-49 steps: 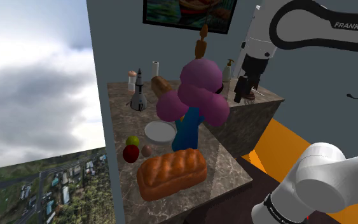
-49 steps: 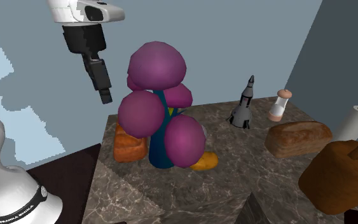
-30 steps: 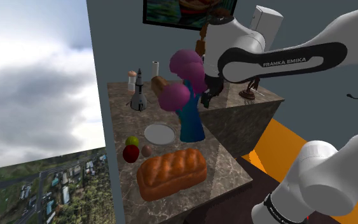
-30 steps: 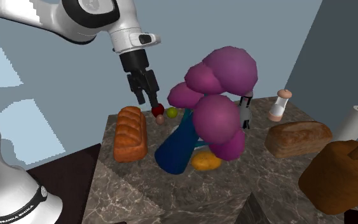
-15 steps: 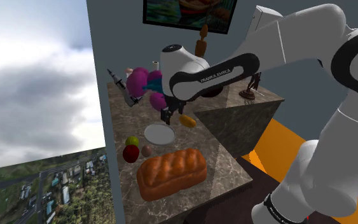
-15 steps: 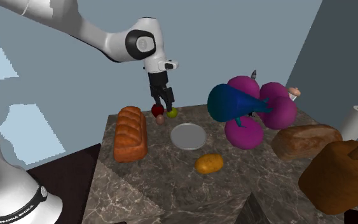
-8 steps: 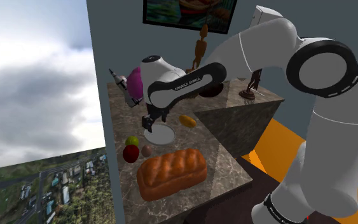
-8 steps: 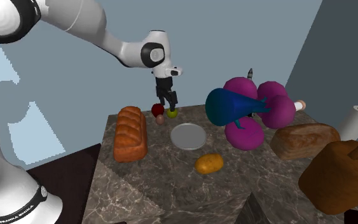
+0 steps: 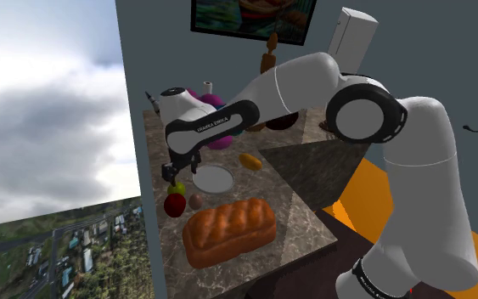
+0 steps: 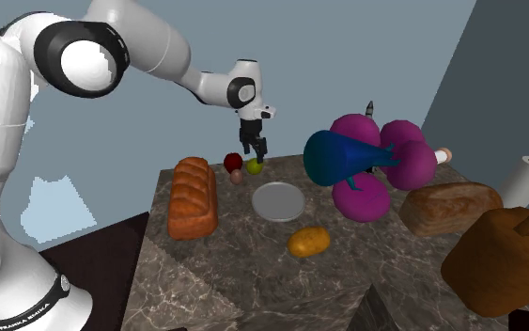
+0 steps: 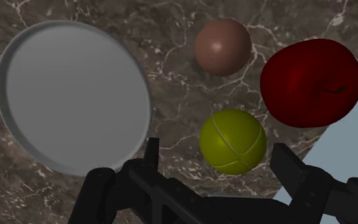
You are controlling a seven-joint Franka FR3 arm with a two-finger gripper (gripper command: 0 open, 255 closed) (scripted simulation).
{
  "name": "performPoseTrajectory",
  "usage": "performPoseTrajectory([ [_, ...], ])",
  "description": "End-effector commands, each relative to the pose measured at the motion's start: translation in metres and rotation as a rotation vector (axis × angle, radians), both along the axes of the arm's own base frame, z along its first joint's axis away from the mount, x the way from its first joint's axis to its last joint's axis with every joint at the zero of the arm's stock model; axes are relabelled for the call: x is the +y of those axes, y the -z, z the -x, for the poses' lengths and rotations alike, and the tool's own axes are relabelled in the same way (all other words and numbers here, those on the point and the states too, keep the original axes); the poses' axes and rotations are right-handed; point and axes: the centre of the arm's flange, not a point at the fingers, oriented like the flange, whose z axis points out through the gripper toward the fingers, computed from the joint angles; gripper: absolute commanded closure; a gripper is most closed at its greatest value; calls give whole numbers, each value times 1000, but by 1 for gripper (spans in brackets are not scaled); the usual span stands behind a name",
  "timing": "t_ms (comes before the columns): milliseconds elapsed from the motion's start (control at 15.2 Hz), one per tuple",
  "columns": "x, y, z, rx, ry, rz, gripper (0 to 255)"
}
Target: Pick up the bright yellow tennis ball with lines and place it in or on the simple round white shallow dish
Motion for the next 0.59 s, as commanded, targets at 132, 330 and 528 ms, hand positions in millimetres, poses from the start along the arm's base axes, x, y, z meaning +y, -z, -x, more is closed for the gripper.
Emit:
performPoseTrajectory([
  [132, 22, 20, -23, 5, 10, -29, 0],
  [330, 20, 36, -22, 5, 10, -29, 0],
  [528, 19, 51, -22, 5, 10, -29, 0],
])
